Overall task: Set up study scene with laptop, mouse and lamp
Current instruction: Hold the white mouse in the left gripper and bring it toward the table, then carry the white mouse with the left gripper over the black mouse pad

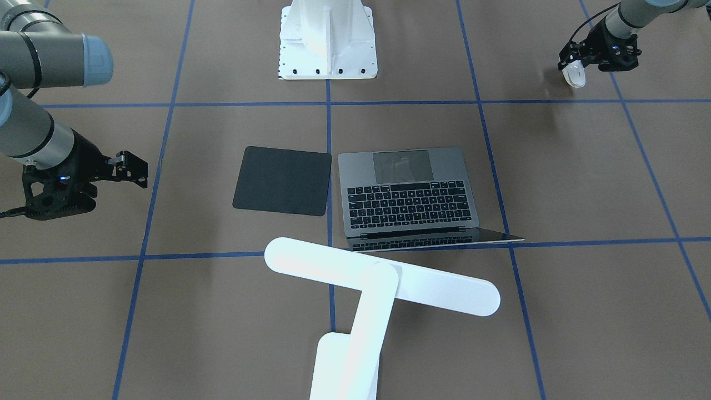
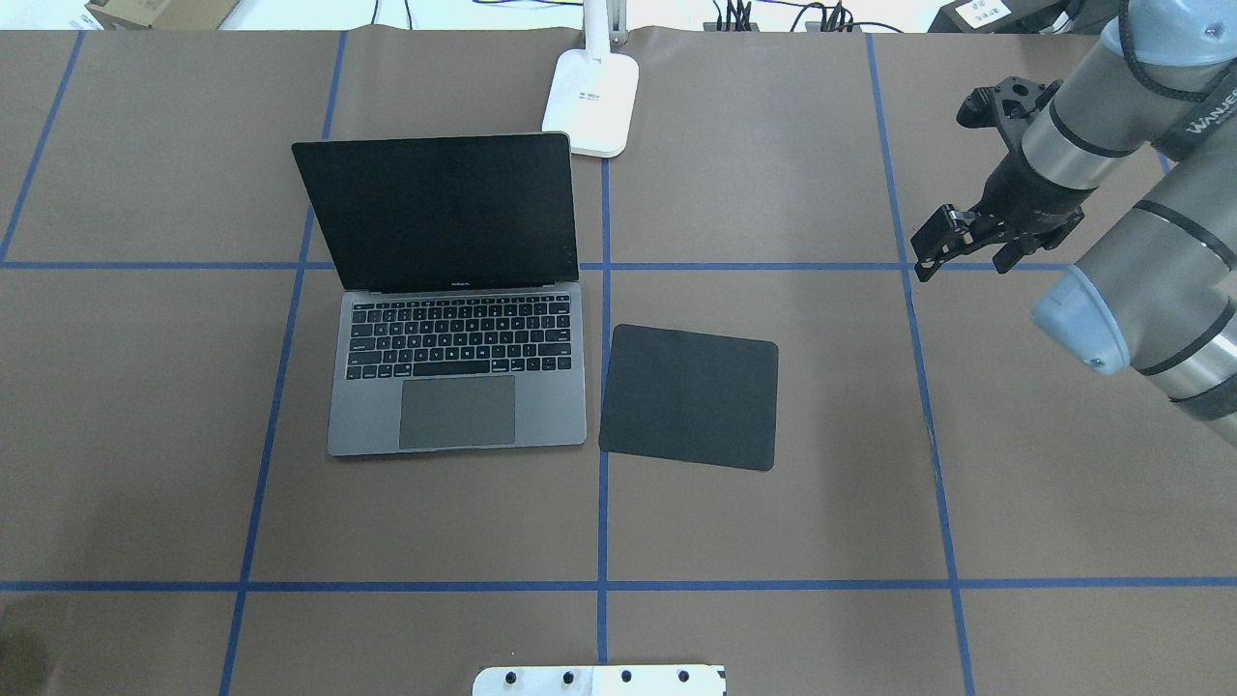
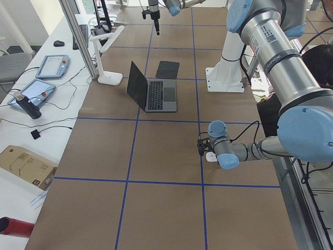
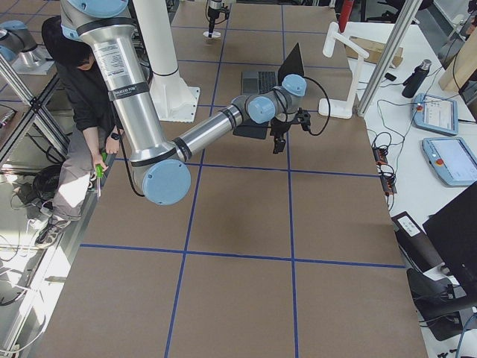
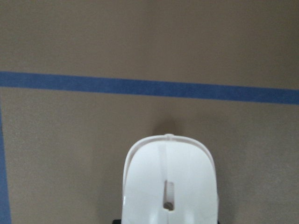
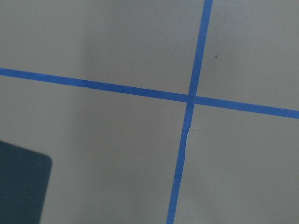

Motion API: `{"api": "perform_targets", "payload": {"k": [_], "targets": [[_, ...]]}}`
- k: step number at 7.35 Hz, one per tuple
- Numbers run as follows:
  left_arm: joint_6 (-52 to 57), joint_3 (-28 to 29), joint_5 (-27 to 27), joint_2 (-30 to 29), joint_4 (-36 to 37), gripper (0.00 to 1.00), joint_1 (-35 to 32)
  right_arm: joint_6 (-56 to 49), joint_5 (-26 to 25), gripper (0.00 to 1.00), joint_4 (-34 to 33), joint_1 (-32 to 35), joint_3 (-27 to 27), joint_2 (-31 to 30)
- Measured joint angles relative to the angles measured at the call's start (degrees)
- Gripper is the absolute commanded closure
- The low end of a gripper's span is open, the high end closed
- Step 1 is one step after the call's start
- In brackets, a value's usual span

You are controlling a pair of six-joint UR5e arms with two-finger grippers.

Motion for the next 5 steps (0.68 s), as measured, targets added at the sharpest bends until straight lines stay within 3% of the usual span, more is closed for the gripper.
{"api": "perform_targets", "payload": {"k": [2, 3, 5], "targets": [[-4.31, -3.87, -0.83, -4.8, 3.69, 0.71, -0.49, 0.07, 0.2, 0.0, -0.02, 0.09, 0.41, -0.02], [-5.12, -6.22, -1.47, -9.02, 9.44, 0.71, -1.42, 0.09, 0.28, 0.0, -0.04, 0.12, 0.58, -0.04], [-5.52, -12.5, -3.73, -22.54, 30.41, 0.71, -4.91, 0.08, 0.34, 0.0, -0.06, 0.21, 0.54, -0.09]]}}
